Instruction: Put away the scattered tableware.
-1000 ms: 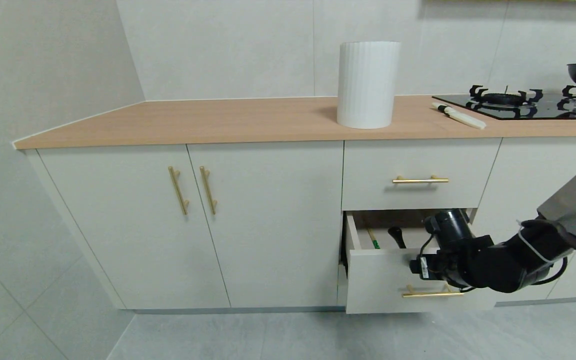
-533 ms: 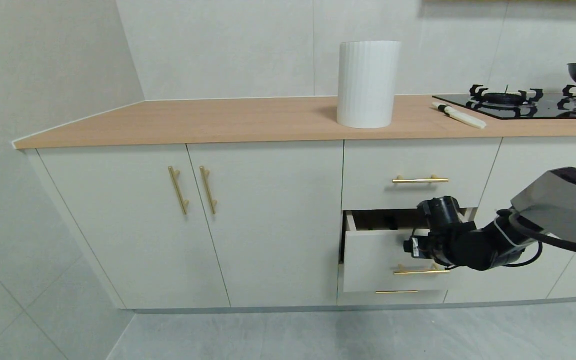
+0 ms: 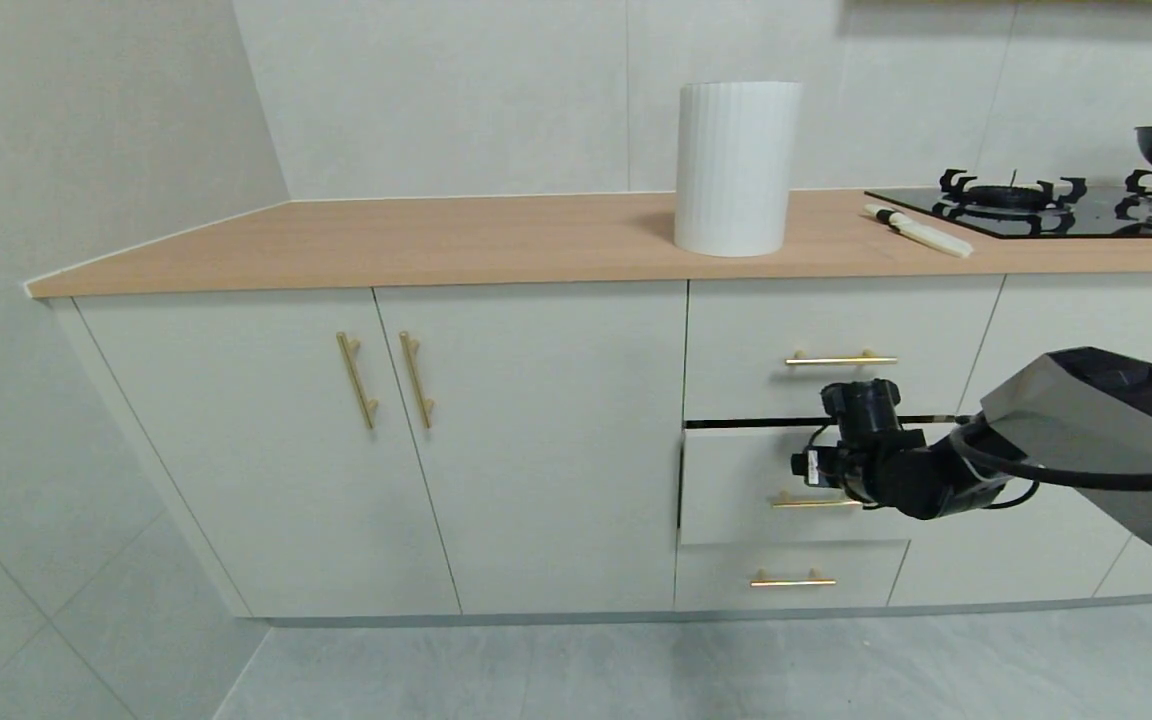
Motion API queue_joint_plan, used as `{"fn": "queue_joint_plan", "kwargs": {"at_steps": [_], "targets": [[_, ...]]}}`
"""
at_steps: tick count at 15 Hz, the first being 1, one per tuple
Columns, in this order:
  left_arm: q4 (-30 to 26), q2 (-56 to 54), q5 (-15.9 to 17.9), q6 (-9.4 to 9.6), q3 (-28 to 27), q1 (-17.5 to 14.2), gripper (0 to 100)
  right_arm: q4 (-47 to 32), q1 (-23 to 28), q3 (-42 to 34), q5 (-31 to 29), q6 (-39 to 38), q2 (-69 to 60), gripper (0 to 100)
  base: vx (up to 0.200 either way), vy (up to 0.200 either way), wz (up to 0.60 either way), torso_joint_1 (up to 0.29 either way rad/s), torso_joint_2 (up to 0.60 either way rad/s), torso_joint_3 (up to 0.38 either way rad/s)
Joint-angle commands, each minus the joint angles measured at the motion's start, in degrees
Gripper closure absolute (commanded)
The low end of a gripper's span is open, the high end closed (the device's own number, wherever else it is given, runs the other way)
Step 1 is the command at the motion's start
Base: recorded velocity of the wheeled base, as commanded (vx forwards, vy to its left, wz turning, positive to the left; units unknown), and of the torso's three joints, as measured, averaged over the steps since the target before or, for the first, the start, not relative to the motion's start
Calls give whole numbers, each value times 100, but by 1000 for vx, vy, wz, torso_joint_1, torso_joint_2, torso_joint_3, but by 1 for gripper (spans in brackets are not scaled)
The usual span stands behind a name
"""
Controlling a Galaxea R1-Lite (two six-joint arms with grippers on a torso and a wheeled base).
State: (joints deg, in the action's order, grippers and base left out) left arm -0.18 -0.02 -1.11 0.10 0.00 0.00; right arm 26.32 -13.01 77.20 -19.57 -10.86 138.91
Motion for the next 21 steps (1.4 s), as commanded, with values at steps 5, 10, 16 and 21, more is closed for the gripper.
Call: {"fn": "queue_joint_plan", "kwargs": {"at_steps": [5, 10, 16, 21], "targets": [[1, 2, -3, -1, 0, 0, 0, 145, 360, 541, 164, -48, 444, 0, 0, 0, 0, 0, 0, 0], [1, 2, -3, -1, 0, 0, 0, 128, 545, 990, 252, -443, 620, 0, 0, 0, 0, 0, 0, 0], [1, 2, -3, -1, 0, 0, 0, 110, 571, 1236, 269, -663, 778, 0, 0, 0, 0, 0, 0, 0], [1, 2, -3, -1, 0, 0, 0, 84, 475, 454, 278, -654, 75, 0, 0, 0, 0, 0, 0, 0]]}}
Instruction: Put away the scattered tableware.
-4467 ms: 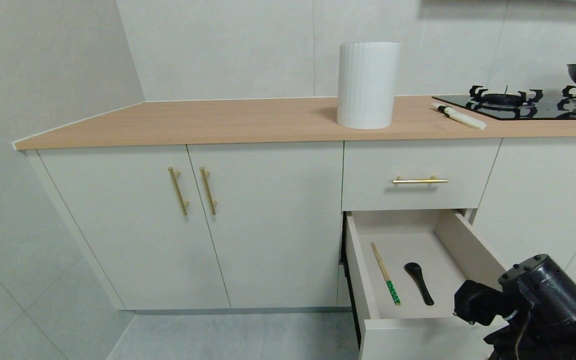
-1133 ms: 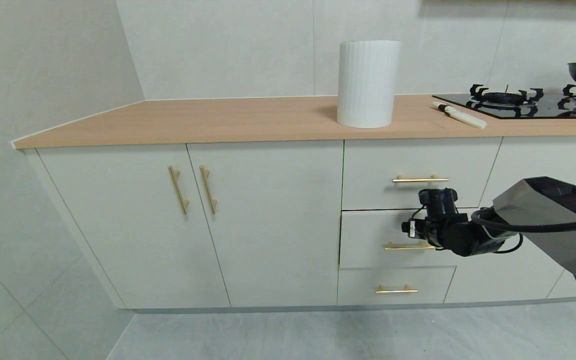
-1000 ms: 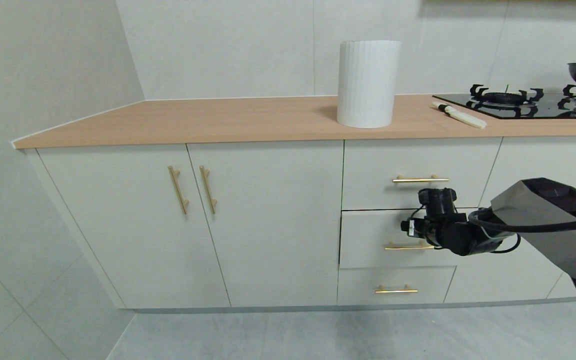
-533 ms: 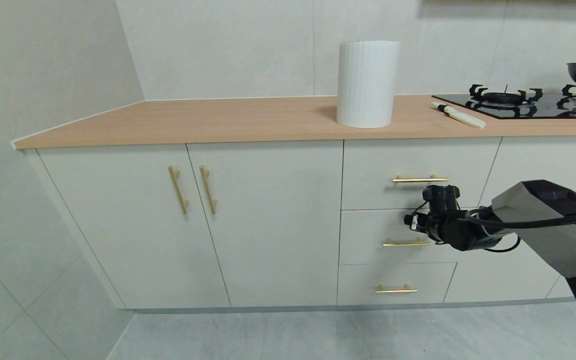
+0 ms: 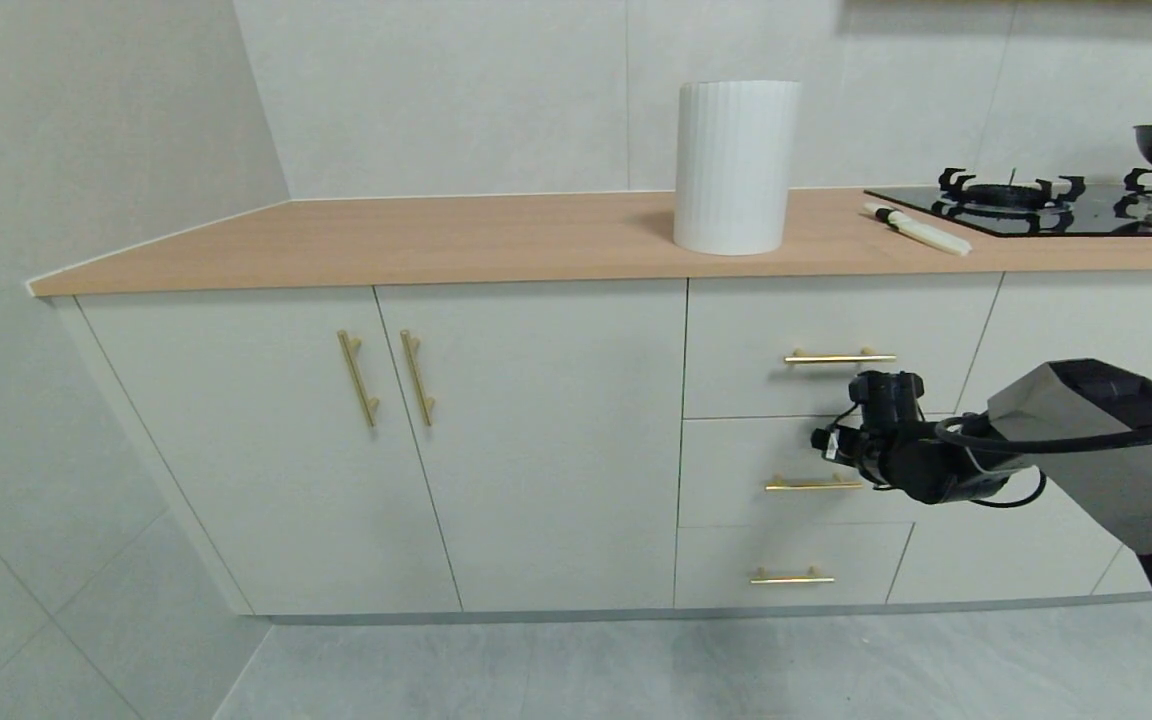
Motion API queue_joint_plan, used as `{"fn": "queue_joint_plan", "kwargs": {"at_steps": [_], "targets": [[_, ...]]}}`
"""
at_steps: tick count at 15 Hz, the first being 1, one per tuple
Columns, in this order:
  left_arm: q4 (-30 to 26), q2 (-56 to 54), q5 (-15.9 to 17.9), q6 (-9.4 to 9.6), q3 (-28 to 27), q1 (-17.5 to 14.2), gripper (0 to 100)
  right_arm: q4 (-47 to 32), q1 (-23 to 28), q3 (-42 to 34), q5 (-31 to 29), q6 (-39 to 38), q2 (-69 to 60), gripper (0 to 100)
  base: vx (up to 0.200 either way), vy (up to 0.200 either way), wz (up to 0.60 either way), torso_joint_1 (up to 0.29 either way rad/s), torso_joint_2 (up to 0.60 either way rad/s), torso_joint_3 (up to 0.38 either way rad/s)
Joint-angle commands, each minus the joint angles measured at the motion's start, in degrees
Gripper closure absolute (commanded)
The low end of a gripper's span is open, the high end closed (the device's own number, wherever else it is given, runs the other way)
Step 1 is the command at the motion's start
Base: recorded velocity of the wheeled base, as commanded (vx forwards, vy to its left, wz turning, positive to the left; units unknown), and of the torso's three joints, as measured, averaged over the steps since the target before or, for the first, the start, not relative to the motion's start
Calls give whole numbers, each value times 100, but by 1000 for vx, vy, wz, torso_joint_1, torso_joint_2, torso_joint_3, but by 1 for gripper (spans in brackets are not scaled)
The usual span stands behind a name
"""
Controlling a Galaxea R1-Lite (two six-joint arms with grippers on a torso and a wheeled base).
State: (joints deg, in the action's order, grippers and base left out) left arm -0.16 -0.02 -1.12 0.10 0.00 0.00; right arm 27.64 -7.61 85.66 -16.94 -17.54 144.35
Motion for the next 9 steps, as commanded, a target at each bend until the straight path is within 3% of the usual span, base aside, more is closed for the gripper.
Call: {"fn": "queue_joint_plan", "kwargs": {"at_steps": [1, 4, 6, 9], "targets": [[-2, 2, -2, -1, 0, 0, 0, -48, -171, -762, 25, 14, -777, 0, 0, 0, 0, 0, 0, 0], [-2, 2, -2, -1, 0, 0, 0, -13, -487, -2036, 42, 32, -2016, 0, 0, 0, 0, 0, 0, 0], [-2, 2, -2, -1, 0, 0, 0, -13, -733, -3328, 33, 40, -3730, 0, 0, 0, 0, 0, 0, 0], [-2, 2, -2, -1, 0, 0, 0, -48, -839, -4497, -2, 216, -5725, 0, 0, 0, 0, 0, 0, 0]]}}
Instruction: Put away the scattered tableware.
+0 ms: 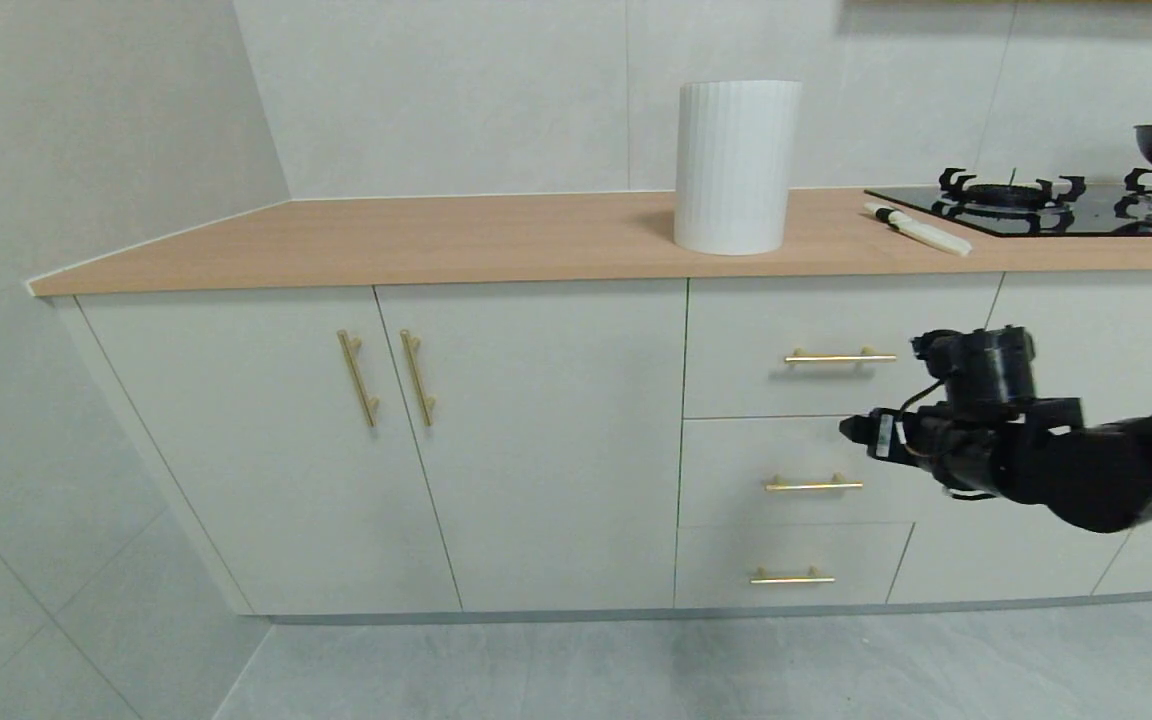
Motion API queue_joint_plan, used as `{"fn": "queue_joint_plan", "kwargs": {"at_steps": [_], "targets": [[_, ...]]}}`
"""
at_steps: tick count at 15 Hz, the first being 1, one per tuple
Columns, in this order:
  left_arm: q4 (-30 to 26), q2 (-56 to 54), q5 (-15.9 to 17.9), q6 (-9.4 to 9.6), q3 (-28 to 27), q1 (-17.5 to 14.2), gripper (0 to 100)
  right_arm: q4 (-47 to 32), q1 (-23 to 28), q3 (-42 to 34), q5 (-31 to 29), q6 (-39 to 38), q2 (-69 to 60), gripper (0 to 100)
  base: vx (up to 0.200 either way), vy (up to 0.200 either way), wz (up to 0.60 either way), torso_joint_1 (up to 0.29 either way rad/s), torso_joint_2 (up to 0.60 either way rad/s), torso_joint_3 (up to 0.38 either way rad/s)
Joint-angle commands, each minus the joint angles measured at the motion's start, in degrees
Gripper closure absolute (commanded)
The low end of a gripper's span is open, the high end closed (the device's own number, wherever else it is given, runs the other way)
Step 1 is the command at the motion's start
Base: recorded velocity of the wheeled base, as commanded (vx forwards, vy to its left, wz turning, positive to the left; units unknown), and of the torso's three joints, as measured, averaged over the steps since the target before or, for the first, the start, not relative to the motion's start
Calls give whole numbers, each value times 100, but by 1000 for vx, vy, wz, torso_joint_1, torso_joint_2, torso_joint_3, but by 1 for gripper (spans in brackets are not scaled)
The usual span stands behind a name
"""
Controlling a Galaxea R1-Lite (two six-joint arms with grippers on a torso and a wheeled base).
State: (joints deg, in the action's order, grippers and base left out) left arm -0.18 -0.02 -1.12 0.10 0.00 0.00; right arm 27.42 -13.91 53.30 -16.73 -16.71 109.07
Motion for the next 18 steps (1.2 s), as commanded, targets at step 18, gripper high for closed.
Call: {"fn": "queue_joint_plan", "kwargs": {"at_steps": [18], "targets": [[1, 2, -2, -1, 0, 0, 0, -5352, 1259, -2333, -973, 2172, -10678, 0, 0, 0, 0, 0, 0, 0]]}}
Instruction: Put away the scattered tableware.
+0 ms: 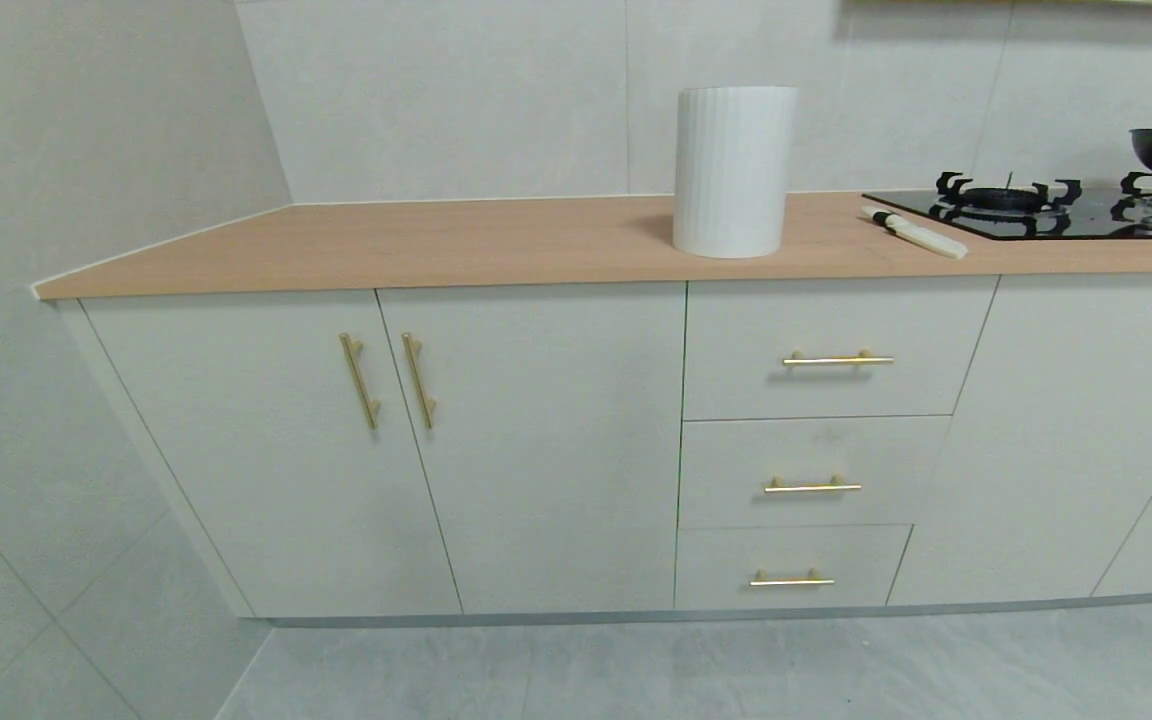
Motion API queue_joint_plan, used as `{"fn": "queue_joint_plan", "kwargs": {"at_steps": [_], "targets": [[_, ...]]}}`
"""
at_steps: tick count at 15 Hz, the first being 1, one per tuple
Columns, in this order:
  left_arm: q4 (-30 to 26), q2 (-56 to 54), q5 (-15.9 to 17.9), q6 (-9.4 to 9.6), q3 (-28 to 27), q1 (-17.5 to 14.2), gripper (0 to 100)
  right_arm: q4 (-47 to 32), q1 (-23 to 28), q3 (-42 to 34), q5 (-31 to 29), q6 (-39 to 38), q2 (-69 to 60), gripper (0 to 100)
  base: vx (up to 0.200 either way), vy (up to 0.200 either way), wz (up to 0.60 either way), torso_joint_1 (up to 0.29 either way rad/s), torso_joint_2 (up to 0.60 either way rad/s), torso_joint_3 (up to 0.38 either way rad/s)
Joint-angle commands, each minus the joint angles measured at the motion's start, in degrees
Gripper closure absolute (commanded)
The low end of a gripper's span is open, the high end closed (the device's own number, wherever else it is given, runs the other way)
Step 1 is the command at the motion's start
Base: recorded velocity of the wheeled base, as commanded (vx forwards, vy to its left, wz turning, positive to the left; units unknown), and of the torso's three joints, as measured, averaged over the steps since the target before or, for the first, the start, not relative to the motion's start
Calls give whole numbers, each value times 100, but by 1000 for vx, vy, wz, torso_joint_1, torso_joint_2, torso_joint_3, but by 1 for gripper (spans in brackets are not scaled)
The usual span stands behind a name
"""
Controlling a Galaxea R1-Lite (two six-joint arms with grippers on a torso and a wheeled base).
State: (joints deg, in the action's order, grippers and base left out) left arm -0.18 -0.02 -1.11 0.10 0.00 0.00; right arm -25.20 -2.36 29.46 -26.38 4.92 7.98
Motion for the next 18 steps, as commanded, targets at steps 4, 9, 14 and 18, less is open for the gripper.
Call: {"fn": "queue_joint_plan", "kwargs": {"at_steps": [4, 9, 14, 18], "targets": [[1, 2, -3, -1, 0, 0, 0, -407, 210, -11, 291, -396, -798, 0, 0, 0, 0, 0, 0, 0], [1, 2, -3, -1, 0, 0, 0, 1157, 210, -1461, 1742, -826, -798, 0, 0, 0, 0, 0, 0, 0], [1, 2, -3, -1, 0, 0, 0, 2414, 210, -2700, 2260, -554, -798, 0, 0, 0, 0, 0, 0, 0], [1, 2, -3, -1, 0, 0, 0, 2537, 210, -2903, 2629, -563, -798, 0, 0, 0, 0, 0, 0, 0]]}}
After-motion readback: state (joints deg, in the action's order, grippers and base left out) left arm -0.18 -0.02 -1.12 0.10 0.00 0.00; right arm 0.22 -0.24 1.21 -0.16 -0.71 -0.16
